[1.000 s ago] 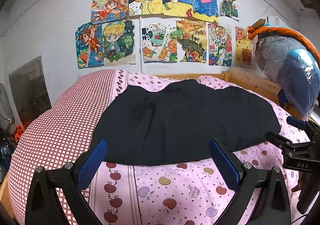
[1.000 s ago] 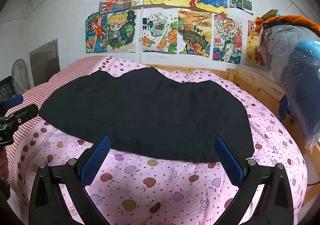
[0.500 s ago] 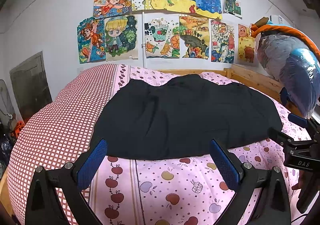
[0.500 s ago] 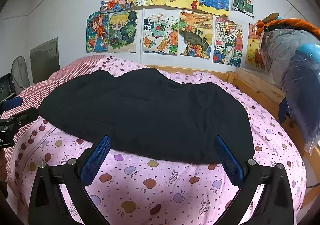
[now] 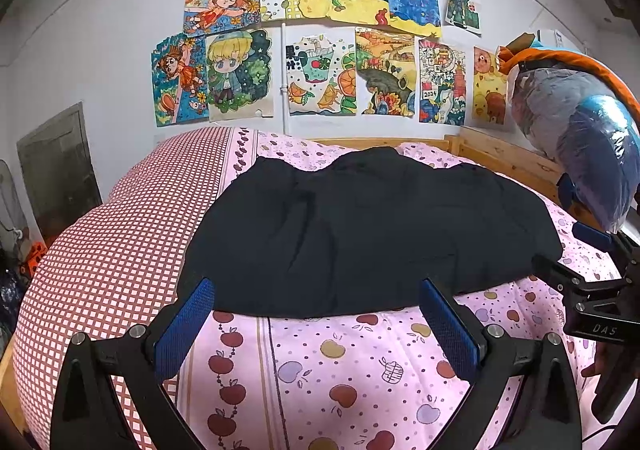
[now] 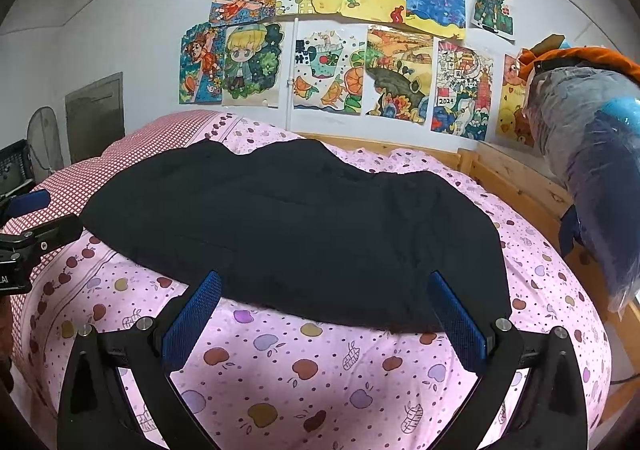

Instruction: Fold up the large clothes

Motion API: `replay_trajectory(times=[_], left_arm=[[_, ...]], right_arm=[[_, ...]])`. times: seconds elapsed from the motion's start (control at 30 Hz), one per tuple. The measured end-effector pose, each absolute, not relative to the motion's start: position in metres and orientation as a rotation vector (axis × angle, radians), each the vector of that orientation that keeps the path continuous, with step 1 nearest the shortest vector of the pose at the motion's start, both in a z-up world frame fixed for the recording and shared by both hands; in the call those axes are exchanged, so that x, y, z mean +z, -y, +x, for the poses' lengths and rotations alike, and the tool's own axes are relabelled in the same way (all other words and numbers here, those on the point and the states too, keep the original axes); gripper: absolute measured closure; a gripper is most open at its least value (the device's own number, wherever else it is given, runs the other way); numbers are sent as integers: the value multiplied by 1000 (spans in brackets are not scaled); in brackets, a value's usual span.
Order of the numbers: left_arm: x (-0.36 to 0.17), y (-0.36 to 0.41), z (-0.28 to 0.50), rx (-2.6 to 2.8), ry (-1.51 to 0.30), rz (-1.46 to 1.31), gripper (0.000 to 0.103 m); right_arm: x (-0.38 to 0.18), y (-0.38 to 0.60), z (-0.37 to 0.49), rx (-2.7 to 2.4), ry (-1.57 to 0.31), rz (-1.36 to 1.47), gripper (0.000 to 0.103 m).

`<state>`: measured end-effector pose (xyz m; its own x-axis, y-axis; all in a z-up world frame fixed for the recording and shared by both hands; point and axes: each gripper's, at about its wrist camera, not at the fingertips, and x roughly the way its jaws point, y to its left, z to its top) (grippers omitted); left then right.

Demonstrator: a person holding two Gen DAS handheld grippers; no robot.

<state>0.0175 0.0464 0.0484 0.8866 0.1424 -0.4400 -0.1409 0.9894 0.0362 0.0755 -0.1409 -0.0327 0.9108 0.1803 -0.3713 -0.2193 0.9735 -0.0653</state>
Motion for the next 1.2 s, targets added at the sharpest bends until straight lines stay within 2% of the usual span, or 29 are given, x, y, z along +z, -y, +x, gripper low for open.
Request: replay_trajectory(times=[0.97,1.2], left_arm=[[48,-46,18,155,-460,2,0],[39,-46,24,191,-509,21,0]], right_arm=[[-38,146,81,202,-402,-89,2],[-39,145,83,203,-412,-91,2]])
